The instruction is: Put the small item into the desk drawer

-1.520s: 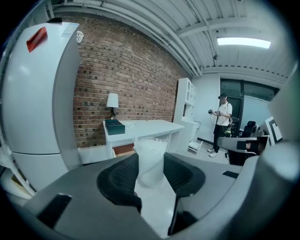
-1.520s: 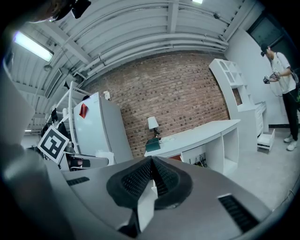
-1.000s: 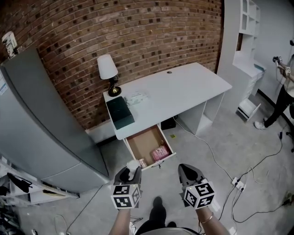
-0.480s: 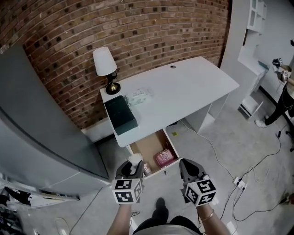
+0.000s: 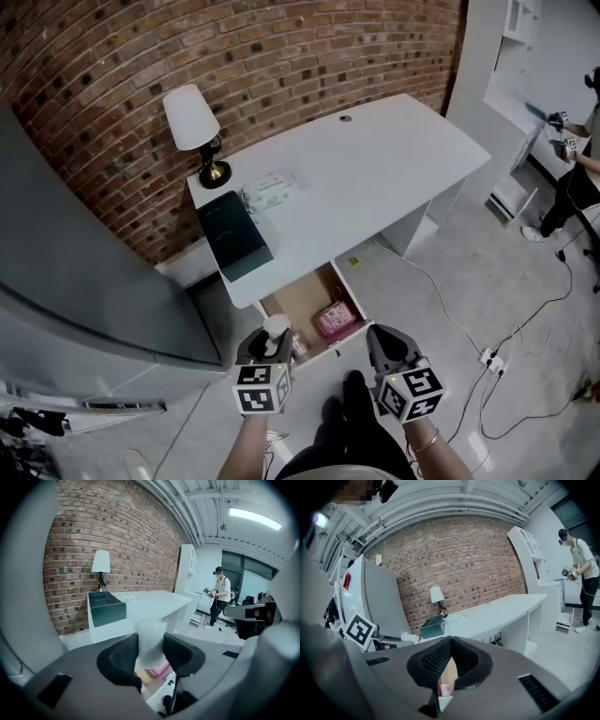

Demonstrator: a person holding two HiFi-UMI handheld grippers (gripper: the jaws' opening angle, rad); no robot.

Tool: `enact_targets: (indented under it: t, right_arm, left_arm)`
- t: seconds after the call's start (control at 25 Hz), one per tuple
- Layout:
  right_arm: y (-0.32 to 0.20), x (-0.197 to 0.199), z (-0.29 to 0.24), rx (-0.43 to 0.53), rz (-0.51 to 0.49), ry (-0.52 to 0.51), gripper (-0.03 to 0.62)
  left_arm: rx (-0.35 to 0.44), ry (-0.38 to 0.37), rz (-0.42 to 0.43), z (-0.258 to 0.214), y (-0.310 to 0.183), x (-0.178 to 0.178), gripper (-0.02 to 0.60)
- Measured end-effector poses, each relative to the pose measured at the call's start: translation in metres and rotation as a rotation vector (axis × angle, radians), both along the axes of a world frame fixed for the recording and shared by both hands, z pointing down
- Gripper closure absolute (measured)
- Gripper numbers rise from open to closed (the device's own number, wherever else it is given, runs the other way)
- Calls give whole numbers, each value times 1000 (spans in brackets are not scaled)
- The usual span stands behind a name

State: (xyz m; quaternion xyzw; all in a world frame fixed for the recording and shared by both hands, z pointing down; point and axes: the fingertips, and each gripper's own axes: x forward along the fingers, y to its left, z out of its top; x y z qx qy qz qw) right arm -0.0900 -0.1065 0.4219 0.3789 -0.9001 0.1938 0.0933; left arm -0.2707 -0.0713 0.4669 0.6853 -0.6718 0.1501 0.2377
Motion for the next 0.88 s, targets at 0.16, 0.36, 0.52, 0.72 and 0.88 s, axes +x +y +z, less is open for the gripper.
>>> enact_targets:
  t: [0.16,0.36,0.52,0.72,0.88]
  right_arm:
    - [-30,5,15,-26,9,1,587]
    - [-68,12,34,-44,19,0,586]
    - [-88,19,53,-80,35,-5,586]
    - [-111,30,79,-100,46,7,587]
    - [-124,44,101,-136,63,0,586]
  left_arm:
    - [-48,-17,26,23,-29,5,397]
    - [-117,-54,73,61,-70,16,397]
    - [-190,-110,127,97,-96,25,397]
    - [-277,-147,167,146,-127,33,397]
    - [-357,-193,209,186,-148,43,397]
